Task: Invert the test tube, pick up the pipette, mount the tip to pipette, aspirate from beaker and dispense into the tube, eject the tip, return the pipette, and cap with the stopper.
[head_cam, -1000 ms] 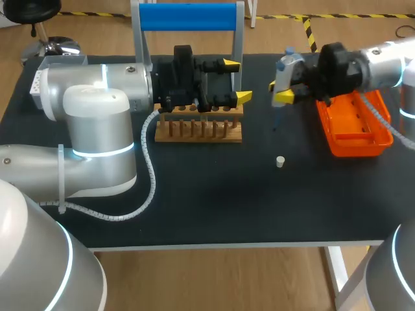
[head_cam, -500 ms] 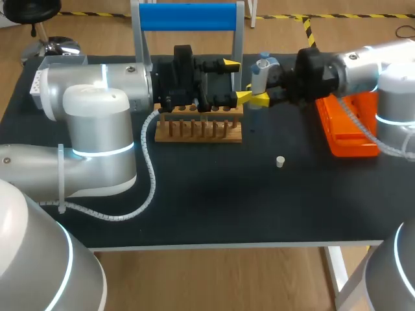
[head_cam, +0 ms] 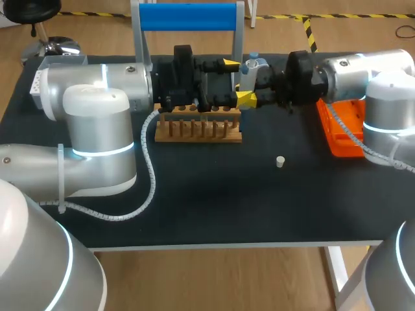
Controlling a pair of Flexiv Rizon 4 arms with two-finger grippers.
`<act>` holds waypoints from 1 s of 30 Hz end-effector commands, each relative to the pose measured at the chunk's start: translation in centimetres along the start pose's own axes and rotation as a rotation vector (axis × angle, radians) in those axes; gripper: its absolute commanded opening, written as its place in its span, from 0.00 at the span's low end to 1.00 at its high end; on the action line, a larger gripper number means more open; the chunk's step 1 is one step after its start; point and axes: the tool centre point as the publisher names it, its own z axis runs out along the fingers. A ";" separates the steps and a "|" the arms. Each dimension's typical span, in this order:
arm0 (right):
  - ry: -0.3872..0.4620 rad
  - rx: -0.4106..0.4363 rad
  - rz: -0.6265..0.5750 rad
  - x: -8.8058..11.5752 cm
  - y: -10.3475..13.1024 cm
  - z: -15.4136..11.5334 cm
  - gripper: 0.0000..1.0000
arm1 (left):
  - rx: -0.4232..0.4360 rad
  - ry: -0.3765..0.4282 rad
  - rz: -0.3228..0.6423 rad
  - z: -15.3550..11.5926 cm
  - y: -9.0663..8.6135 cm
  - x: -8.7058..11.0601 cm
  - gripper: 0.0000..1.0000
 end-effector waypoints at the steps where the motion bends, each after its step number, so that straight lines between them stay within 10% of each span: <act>1: -0.002 -0.005 -0.002 -0.1 0.0 0.7 0.00 | 0.001 -0.005 0.001 0.2 0.1 0.1 1.00; 10: -0.018 -0.012 0.001 -0.3 0.0 1.0 0.00 | 0.001 -0.005 0.001 0.2 0.1 0.1 0.98; 16: -0.030 -0.014 0.004 -0.5 -0.1 1.0 0.00 | 0.001 -0.005 0.001 0.2 0.1 0.1 0.49; 21: -0.032 -0.017 0.004 -0.6 0.0 1.2 0.00 | 0.001 -0.005 0.001 0.2 0.1 0.1 0.45; 26: -0.031 -0.017 0.003 -0.7 0.0 1.2 0.00 | 0.001 -0.005 0.001 0.2 0.1 0.1 0.00; 30: -0.028 -0.014 0.003 -0.7 0.0 1.2 0.00 | 0.001 -0.005 0.001 0.2 0.1 0.1 0.00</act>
